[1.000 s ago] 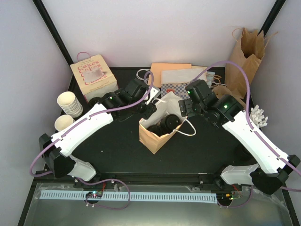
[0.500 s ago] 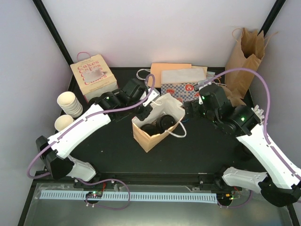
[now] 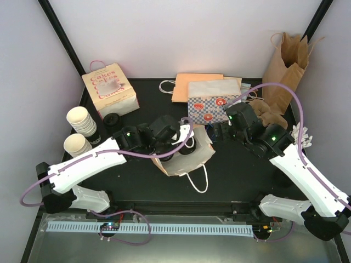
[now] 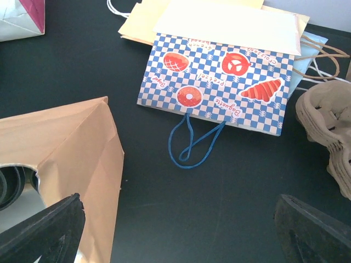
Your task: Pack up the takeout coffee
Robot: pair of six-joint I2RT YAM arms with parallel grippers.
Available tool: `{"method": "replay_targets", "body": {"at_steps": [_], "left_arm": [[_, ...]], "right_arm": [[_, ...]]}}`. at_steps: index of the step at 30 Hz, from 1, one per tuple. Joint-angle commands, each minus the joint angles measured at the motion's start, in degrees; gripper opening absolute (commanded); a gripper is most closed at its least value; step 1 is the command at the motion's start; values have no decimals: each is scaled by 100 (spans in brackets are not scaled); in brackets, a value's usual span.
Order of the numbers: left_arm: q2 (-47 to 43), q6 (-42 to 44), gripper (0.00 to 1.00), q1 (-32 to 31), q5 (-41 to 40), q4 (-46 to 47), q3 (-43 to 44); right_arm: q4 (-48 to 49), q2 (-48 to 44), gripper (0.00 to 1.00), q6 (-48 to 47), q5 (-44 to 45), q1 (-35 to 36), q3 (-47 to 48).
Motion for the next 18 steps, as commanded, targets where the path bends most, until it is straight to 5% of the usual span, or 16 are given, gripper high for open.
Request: {"method": "replay_targets", "body": {"at_steps": [1,18], "left_arm": [[-332,175,1,-365,-631,344,-299],[-1097,-427,2,-1641,-968,478,-1218]], "right_arm": [[111,-96,96,110,151,-32,-79],[230,-203,96,77,-145,-36,-423]]}}
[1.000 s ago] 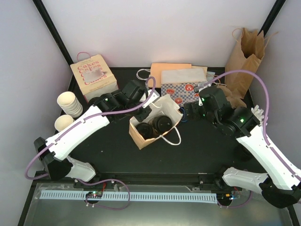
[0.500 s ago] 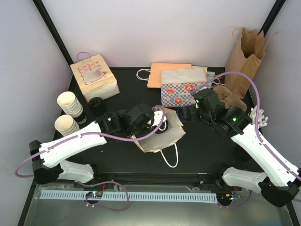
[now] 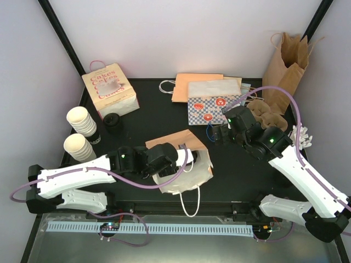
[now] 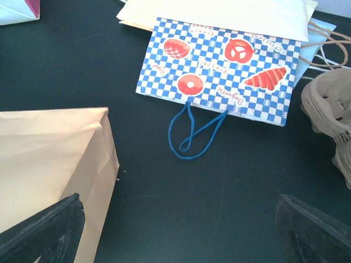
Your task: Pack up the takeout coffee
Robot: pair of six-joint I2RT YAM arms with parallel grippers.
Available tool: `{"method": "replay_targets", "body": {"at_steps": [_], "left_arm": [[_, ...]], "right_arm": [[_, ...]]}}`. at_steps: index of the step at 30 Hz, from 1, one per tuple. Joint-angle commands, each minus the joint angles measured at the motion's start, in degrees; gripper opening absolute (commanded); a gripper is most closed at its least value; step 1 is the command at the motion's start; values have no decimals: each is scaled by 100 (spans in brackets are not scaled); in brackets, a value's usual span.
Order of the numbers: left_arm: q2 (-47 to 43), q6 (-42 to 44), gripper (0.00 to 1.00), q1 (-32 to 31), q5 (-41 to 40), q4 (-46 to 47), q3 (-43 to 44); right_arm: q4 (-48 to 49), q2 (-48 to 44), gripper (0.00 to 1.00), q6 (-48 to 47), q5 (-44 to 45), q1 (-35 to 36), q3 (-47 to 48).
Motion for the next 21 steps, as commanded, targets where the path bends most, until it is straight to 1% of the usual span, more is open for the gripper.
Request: {"method": "replay_targets", "body": {"at_steps": [1,5,11,16,21], "left_arm": [[-290,-294,2,-293,-226,70,-126],[-452,-545,2,-542,-230,-64,-244],[-683,-700,3,-911,-227,-28,-501],[-705,-821,4,-946,-299,-31,-531],[-720,-969,4,-939,-593,124,-589]], "right_arm": [[168,-88,96,66,-113,-32,-97],[241,-96,96,60,-171,-35,-210],[311,-46,96,42,-338,-32,-272],[318,-32,96,-5,-501,-33,-239],[202,-253,96,-136,-1025,-32,-180]]}}
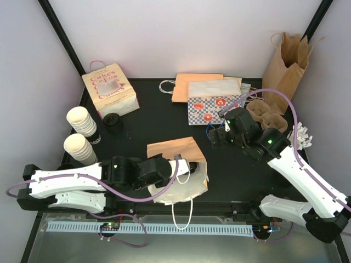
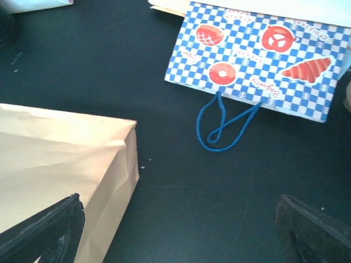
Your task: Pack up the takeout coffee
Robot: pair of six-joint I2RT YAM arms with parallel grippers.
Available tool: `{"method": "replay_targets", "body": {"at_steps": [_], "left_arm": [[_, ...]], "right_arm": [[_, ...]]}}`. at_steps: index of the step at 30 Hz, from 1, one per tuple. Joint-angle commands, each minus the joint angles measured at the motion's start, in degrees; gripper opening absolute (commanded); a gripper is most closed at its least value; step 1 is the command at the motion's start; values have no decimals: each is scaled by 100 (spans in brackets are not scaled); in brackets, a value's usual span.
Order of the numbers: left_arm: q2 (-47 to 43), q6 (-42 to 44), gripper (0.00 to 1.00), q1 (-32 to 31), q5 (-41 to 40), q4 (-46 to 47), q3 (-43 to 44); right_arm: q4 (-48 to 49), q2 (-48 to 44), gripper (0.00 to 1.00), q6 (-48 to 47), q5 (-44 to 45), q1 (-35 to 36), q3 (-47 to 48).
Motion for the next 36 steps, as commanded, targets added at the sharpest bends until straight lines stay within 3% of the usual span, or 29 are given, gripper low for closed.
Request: {"method": "replay_targets", "body": {"at_steps": [1,7,11,16,21,24,36], "left_arm": [[-94,-304,4,-38,-434,158,-19],[-134,-471,4,80,-654,453,34],[-97,-562,5,312,-676,703,88],[167,-598,5,478,-590,772,299],[480,-669,5,551,-649,697,553],[591,-747,5,595,-661,651,688],[706,-912,5,701,-539,741,892]], "right_arm": [[-40,-295,96,-96,-588,-35,86],[-329,-793,92,42,-1155,12,91],[-89,-1357,92,207,-1406,156,-165],[131,-1617,84,207,-1766,566,-477],[498,-1517,81,344,-1265,2094,-565],[727,-1442,80,440,-1014,2623,-597],[1370,-1273,75,770,-751,2737,-1436]]}}
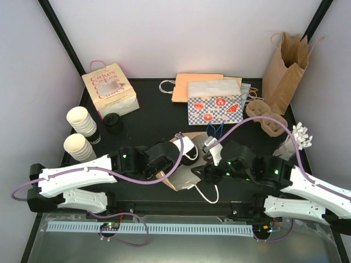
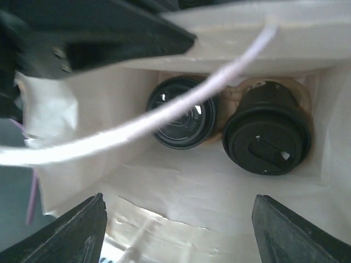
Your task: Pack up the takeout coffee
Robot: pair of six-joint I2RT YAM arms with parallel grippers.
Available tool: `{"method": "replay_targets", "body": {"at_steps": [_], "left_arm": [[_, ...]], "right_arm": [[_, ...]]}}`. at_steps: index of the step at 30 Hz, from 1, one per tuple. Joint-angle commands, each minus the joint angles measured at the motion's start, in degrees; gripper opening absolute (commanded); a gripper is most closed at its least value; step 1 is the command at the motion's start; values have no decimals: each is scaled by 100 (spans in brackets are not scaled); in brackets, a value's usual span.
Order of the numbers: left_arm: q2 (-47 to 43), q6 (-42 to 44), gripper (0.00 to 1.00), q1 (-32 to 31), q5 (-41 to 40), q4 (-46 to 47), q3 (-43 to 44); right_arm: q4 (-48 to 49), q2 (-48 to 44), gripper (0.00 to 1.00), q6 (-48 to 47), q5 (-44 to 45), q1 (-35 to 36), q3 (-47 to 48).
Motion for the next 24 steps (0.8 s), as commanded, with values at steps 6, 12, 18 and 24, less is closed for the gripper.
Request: {"method": "replay_targets", "body": {"at_steps": [6,12,18,24], "left_arm": [[34,-44,5,41,309,343,178],[79,-69,5,34,719,348,90],[167,-427,5,28,617,371,90],[312,-1304,5,90,194,233,326]], "right_arm": [[133,539,74,753,967,48,-396],[193,1044,74,1263,1510,48,-370],[259,1444,75,1848,1673,48,-388],[396,1096,76,2179,1855,40,-565]]}}
